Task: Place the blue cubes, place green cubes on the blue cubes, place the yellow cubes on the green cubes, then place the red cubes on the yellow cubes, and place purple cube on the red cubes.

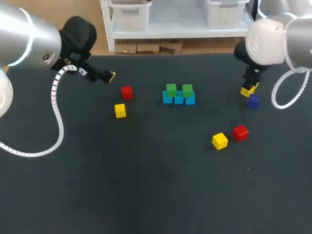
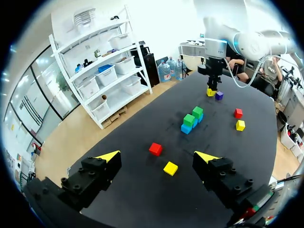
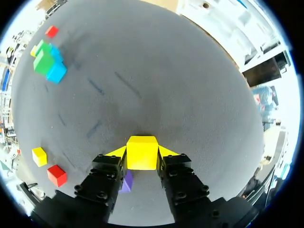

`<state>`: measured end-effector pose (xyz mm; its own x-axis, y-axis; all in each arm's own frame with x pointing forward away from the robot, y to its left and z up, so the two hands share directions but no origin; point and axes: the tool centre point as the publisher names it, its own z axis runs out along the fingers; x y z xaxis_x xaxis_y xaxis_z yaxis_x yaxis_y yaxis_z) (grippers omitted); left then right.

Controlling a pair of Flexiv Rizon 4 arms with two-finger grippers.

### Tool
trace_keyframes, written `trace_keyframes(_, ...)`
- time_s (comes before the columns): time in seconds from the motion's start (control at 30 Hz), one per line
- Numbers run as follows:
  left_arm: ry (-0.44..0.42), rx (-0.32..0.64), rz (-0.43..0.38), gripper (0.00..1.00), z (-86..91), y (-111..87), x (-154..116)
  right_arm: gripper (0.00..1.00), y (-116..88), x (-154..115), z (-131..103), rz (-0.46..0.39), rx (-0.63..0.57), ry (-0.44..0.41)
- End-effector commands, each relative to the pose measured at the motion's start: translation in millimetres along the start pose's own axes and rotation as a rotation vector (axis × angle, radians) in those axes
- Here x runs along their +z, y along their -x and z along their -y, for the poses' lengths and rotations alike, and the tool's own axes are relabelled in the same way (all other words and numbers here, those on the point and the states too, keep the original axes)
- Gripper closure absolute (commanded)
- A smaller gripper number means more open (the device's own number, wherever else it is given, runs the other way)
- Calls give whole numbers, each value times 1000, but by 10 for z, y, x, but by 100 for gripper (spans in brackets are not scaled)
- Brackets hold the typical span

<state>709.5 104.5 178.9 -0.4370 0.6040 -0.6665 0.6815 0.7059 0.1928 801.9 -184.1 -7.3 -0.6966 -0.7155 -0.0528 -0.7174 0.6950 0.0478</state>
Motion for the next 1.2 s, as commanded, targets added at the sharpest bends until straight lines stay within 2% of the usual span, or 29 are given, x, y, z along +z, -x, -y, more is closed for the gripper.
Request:
trace_keyframes(0.03,-2,1,1,0,-8,-2,7,88,41,-59,-61,22,-62,-20)
trace_keyframes(0.17,-2,1,1,0,-8,-2,7,88,160,-173,-137,50,-143,-17)
trace_keyframes(0.37,-2,1,1,0,-8,-2,7,96,338,-464,-364,62,-275,-30)
trace_keyframes(0.47,-2,1,1,0,-8,-2,7,100,412,-642,-568,59,-326,-52)
trace_keyframes(0.73,-2,1,1,0,-8,-2,7,100,623,-1006,-1004,108,-480,-65)
trace_keyframes(0.93,-2,1,1,0,-8,-2,7,100,737,-1075,-1102,103,-555,-52)
trace_keyframes(1.2,-2,1,1,0,-8,-2,7,100,997,-1139,-1267,81,-658,-43)
